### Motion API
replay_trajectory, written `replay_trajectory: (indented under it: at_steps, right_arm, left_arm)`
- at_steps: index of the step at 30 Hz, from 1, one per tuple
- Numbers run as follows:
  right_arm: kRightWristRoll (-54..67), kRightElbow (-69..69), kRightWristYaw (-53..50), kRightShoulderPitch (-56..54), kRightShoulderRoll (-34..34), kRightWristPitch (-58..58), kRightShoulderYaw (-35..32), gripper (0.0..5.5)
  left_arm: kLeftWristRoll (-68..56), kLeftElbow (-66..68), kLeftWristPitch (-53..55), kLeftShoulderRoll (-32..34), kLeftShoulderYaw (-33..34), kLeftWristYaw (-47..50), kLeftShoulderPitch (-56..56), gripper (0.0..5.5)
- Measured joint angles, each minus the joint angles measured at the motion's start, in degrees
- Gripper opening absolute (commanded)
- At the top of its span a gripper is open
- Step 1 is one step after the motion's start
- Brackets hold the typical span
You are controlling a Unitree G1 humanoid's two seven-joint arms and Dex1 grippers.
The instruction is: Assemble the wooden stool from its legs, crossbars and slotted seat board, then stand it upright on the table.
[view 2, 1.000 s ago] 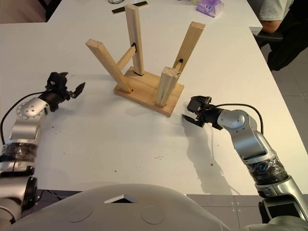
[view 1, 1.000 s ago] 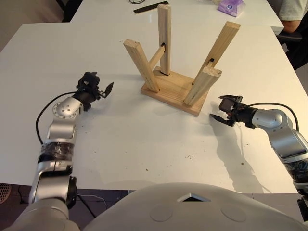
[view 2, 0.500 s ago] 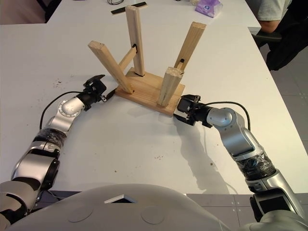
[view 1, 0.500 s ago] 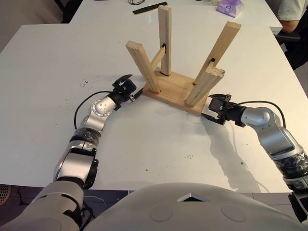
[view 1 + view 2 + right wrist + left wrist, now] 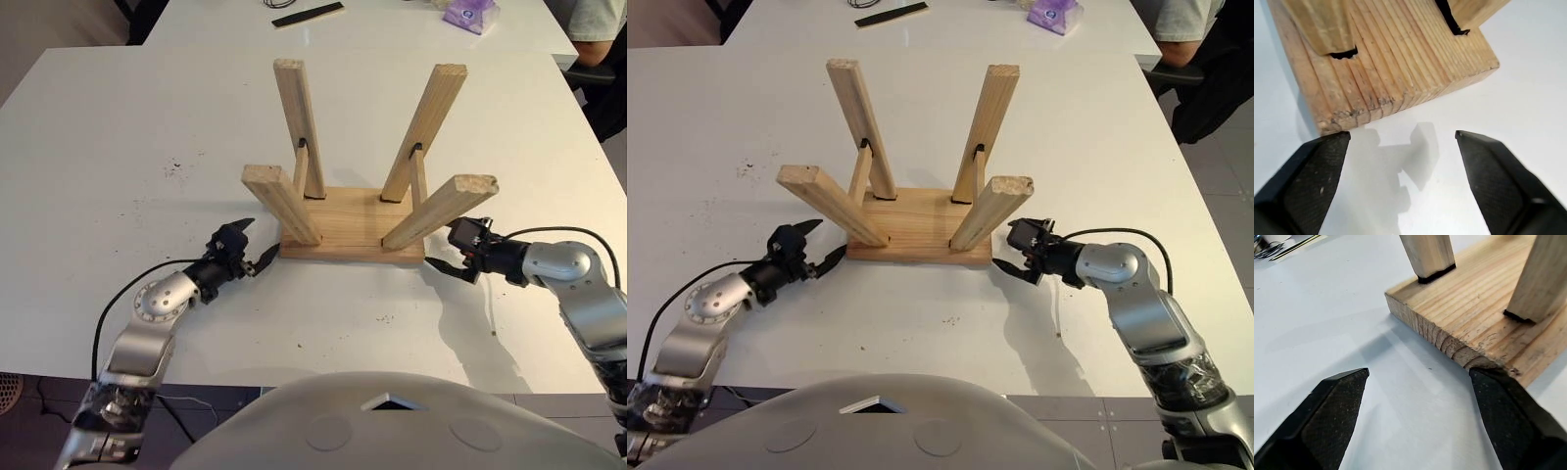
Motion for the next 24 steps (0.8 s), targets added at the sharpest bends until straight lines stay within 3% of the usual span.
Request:
replay_trajectory:
  at_steps: [10,16,24]
  right_arm:
    - [13.6,-15.9,6.5,4.5,-6.4,8.9,-15.4,4.00]
    - [19.0,-18.7,10.0,4.8,-7.2,9.7,-17.7,4.00]
    - [19.2,-18.6,12.1,4.7,-8.1,9.9,-18.5,4.00]
  left_arm:
    - [-19.2,-25.7,15.6,1.1,14.2,6.4,15.5,3.84]
    - [-29.5,-27.3,20.6,4.7,22.5,6.6,11.2,3.84]
    - [-38.2,-28.9,22.7,7.7,26.6,6.3,10.7,3.84]
